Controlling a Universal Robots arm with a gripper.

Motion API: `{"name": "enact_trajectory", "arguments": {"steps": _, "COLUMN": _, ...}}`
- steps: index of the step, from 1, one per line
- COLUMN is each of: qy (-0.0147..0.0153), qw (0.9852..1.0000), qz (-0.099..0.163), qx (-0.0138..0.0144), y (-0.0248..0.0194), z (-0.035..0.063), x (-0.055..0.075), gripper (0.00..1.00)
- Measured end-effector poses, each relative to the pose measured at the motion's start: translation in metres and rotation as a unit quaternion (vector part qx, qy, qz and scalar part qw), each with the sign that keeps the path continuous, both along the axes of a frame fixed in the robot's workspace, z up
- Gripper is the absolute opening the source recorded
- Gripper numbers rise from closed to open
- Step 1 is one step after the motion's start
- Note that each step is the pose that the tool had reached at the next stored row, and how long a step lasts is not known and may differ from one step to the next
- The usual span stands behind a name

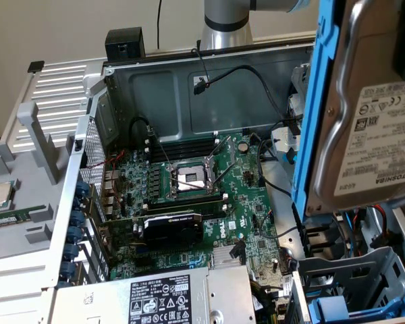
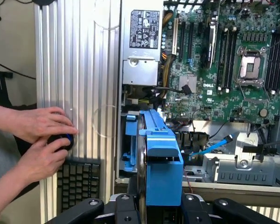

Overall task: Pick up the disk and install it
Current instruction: 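Pick up the disk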

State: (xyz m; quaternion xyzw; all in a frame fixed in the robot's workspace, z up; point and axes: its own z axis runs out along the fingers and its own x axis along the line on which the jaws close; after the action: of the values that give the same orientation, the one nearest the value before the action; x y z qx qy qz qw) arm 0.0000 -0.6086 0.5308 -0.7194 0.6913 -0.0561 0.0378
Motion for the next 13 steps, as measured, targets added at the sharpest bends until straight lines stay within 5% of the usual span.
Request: {"name": "enact_trajectory", "arguments": {"steps": 13, "qy": -0.0003, "qw": 1.0, "qz": -0.001, "qx": 0.0021, "y": -0.0023, "z": -0.0012, "x": 0.034, "gripper": 0.37}}
